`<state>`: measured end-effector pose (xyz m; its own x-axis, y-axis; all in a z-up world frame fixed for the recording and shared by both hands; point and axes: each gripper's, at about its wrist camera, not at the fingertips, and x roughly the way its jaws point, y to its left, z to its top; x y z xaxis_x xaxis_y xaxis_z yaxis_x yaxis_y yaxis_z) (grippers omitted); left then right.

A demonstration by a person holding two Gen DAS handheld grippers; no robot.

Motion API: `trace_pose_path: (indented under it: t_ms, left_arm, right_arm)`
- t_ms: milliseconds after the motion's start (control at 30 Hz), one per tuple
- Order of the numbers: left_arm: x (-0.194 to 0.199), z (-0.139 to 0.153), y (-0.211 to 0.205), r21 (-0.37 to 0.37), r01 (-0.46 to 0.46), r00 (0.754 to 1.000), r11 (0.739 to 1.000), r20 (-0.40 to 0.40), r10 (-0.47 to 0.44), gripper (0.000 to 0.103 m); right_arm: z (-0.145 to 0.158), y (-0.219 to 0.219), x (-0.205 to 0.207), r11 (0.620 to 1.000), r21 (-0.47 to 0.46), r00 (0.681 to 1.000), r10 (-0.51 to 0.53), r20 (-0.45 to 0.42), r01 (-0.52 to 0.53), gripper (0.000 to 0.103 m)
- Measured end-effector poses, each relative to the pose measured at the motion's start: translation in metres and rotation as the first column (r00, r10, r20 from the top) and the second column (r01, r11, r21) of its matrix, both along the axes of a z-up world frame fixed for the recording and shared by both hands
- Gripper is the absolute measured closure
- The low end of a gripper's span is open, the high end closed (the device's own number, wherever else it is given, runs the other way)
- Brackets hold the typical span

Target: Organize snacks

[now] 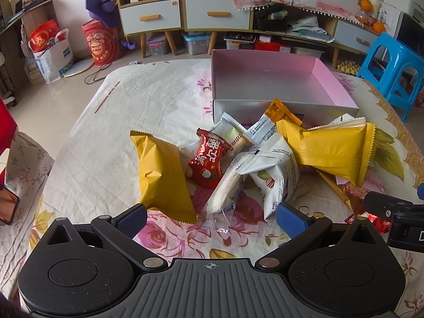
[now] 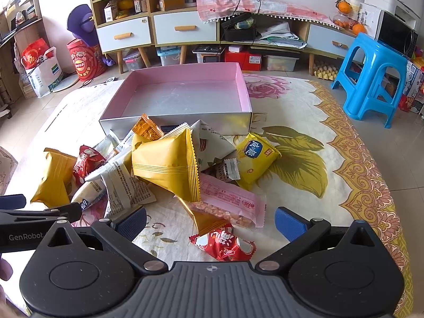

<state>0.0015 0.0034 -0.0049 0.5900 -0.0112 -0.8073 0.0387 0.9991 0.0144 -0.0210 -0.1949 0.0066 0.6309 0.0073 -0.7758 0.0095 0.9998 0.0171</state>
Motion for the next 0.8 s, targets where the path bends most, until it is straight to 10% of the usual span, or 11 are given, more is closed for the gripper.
trace_pose_path:
  t_ms: [800]
  left_arm:
    - [0.0001,-0.0001,0.0003,0.001,0.001,1.000,1.000,0.000,-0.001,0.000]
  right_arm:
    - [0.0015,0.0034,-0.0006,1.000,-0.007,1.000,0.010,0.002,-0.010,0.008]
